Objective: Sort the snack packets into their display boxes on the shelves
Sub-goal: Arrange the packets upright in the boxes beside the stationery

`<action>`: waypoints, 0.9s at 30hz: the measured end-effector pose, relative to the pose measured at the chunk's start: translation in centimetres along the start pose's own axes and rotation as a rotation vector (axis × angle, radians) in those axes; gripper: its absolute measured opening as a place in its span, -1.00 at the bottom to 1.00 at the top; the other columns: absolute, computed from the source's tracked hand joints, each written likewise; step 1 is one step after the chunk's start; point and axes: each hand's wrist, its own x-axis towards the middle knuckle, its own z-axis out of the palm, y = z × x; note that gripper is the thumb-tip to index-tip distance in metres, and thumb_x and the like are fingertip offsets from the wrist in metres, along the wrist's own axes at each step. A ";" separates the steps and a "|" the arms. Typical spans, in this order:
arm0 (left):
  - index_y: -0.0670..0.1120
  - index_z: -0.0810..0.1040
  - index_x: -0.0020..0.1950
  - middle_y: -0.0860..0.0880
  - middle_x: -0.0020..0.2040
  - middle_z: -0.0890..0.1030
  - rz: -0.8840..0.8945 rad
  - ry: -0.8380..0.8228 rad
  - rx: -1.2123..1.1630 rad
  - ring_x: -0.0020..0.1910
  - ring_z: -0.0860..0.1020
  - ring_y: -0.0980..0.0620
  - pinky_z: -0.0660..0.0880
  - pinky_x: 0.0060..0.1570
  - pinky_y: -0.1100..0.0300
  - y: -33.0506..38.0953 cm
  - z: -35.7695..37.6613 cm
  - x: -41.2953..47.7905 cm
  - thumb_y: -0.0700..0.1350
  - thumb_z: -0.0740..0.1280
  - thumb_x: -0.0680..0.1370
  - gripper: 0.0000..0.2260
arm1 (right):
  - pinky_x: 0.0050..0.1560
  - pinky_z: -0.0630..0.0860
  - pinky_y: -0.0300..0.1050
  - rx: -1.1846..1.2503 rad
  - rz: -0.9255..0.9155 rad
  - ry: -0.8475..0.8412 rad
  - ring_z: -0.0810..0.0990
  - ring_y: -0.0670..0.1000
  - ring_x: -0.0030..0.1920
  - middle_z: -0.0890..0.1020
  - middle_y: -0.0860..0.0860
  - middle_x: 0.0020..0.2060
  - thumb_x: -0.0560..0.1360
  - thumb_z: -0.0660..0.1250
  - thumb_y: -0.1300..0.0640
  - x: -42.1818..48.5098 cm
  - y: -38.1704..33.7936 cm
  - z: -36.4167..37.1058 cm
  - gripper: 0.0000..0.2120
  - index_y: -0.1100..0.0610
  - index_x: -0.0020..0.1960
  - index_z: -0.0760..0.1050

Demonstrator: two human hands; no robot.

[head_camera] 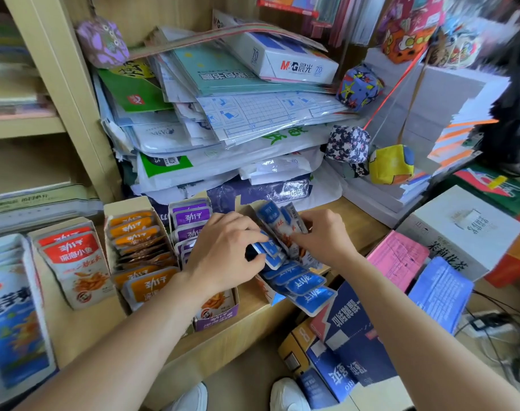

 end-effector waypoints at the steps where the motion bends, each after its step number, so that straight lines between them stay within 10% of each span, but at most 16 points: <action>1: 0.05 0.73 0.06 0.12 0.01 0.70 -0.012 0.008 -0.008 0.05 0.58 0.06 0.37 0.06 0.10 0.0 -0.1 0.0 0.11 0.33 0.46 -0.70 | -0.29 0.56 -0.01 0.044 0.009 0.000 0.65 0.10 -0.27 0.69 0.05 -0.30 0.44 0.50 0.07 -0.1 0.2 -0.4 -0.87 0.14 -0.13 0.67; 15: 0.13 0.40 0.50 0.05 0.40 0.53 -0.258 -0.022 -0.339 0.37 0.47 0.02 0.45 0.30 0.00 -1.4 -1.5 6.5 0.17 0.45 0.49 -0.40 | -0.38 0.50 -0.34 0.375 -0.019 0.106 0.67 -0.19 -0.31 0.71 -0.13 -0.26 0.48 0.51 0.17 -0.9 0.9 -1.3 -0.91 0.03 -0.03 0.69; 21: 0.10 0.72 -0.05 0.13 -0.16 0.69 -0.247 0.053 -0.340 -0.15 0.61 0.15 0.50 -0.23 0.19 -1.8 -1.2 8.6 -0.03 0.50 0.51 -0.95 | -0.34 0.54 -0.23 0.400 -0.055 0.083 0.68 -0.14 -0.28 0.72 -0.12 -0.29 0.52 0.48 0.10 0.4 0.9 0.0 -0.92 0.00 0.00 0.71; 27: -0.02 0.75 0.00 0.08 -0.16 0.68 -0.188 0.236 -0.303 -0.20 0.62 0.12 0.60 -0.15 0.07 -3.1 -4.0 9.0 -0.13 0.50 0.51 -0.91 | -0.08 0.66 0.10 0.487 0.064 0.024 0.73 0.00 -0.19 0.74 -0.02 -0.21 0.58 0.38 0.03 1.5 1.7 -0.2 -0.88 0.05 -0.02 0.67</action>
